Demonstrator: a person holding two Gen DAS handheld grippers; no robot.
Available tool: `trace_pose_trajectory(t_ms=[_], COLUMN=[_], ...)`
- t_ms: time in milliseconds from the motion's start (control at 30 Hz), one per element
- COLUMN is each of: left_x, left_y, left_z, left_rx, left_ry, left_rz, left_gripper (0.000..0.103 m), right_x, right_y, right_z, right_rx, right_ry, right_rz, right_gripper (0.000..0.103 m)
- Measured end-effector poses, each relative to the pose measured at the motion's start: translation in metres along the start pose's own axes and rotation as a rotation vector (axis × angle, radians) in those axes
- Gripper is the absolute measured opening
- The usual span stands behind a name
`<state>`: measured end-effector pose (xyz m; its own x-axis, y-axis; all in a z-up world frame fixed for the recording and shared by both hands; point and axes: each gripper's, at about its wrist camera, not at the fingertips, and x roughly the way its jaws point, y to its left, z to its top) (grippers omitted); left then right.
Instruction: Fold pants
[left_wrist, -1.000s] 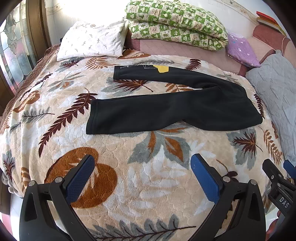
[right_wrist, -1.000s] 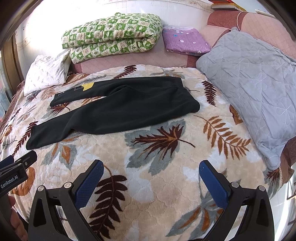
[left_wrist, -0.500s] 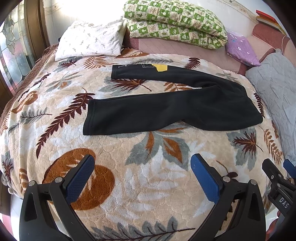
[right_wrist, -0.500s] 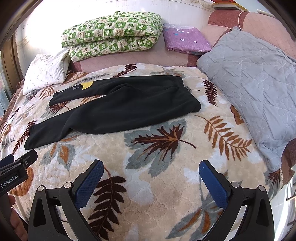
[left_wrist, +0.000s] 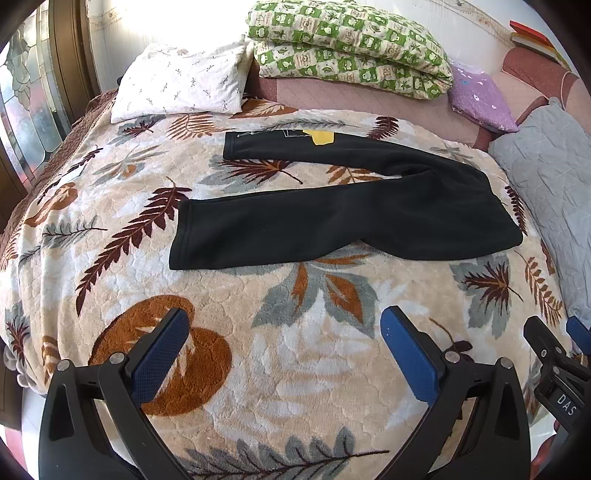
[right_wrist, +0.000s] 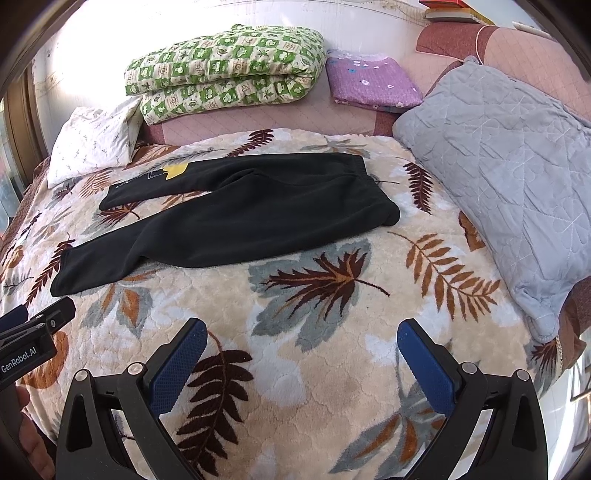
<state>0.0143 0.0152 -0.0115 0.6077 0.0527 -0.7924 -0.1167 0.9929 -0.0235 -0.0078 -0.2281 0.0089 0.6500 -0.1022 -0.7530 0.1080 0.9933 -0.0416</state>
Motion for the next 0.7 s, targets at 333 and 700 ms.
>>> trace_pose_trajectory(t_ms=[333, 700], left_x=[-0.001, 0.035], left_y=[0.0, 0.009], left_z=[0.001, 0.059], left_rx=[0.001, 0.027], left_ry=[0.009, 0.146], left_rz=[0.005, -0.033], left_gripper=[0.103, 0.103], right_x=[-0.002, 0.008], right_y=[0.001, -0.01], right_z=[0.0, 0.028], right_rx=[0.003, -0.021], right_ry=[0.001, 0.01], right_rz=[0.004, 0.105], right_gripper=[0.103, 0.102])
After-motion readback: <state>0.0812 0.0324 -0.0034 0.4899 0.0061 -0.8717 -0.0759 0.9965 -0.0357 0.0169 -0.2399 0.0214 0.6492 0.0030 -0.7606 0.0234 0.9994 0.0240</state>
